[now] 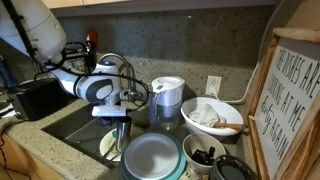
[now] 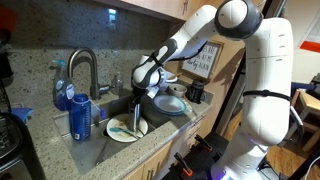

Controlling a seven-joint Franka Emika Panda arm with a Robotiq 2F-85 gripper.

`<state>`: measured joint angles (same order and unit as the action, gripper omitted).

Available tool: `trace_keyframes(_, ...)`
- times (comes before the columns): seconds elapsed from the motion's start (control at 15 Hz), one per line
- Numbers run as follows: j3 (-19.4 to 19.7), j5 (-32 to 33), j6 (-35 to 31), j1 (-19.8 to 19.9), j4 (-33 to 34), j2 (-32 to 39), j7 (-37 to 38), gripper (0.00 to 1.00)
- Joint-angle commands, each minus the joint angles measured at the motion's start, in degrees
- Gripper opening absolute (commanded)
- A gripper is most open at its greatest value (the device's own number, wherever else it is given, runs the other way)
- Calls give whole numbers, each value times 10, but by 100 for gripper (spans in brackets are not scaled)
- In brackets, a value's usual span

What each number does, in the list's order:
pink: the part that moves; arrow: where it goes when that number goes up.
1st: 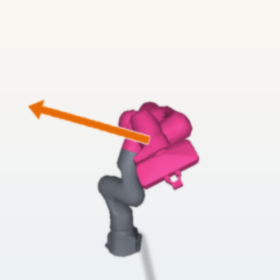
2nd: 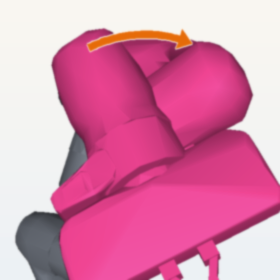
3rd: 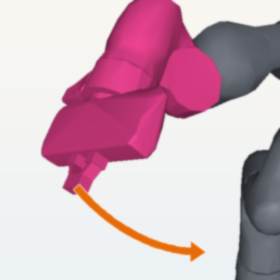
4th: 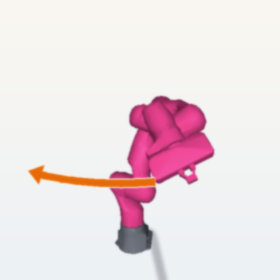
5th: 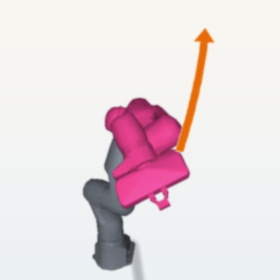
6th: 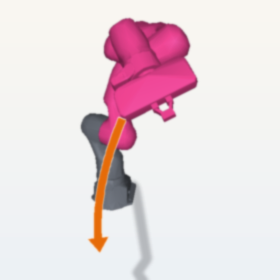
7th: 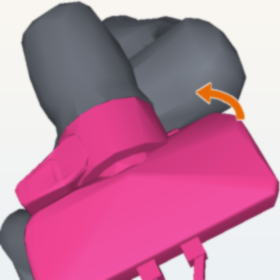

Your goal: Pick up the flask and put it in the sink

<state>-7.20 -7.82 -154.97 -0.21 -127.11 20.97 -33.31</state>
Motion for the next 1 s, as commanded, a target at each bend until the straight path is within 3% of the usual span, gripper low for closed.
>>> trace_keyframes(0.0,-13,15,-13,13,-14,-11,20,77)
trace_keyframes(0.2,-16,10,-2,18,-9,-15,15,99)
trace_keyframes(0.53,-34,-8,35,41,9,-39,4,100)
trace_keyframes(0.93,-26,0,78,32,25,-68,12,100)
